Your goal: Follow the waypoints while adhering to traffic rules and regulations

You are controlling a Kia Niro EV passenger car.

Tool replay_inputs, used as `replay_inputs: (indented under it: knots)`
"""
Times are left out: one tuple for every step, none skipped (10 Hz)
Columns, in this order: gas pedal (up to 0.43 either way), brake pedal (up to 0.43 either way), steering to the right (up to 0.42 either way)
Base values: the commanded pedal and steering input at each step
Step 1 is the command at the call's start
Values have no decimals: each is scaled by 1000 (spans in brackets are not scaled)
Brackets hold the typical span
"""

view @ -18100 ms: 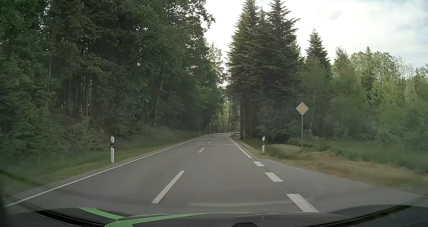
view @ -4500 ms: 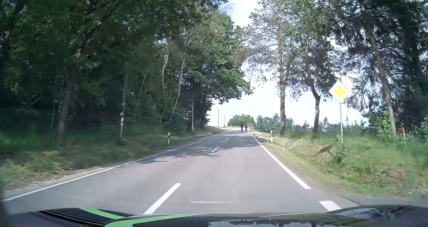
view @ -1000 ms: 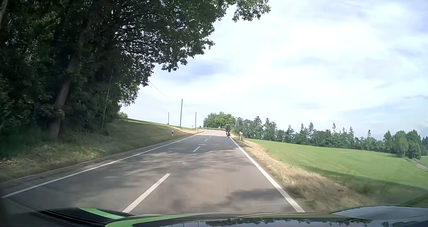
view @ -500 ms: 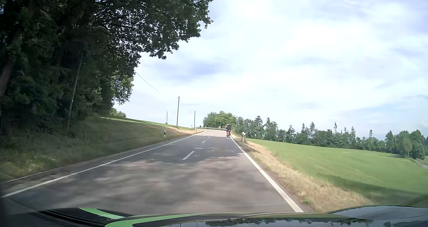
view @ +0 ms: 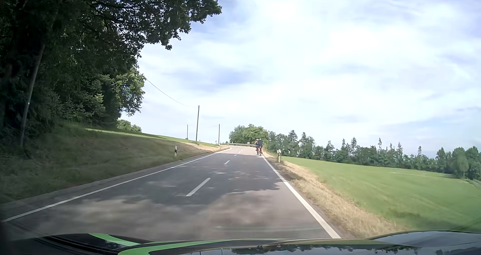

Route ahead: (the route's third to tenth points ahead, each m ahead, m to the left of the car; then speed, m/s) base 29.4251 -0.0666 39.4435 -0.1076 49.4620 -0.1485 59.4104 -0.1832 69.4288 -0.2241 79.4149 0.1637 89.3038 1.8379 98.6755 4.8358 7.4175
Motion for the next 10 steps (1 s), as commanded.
replay_inputs:
  knots:
    - [118,0,-8]
    - [118,0,-7]
    - [118,0,-7]
    - [118,0,-8]
    - [118,0,-8]
    - [118,0,-8]
    - [118,0,-8]
    - [118,0,-8]
    - [110,0,-8]
    - [87,0,-6]
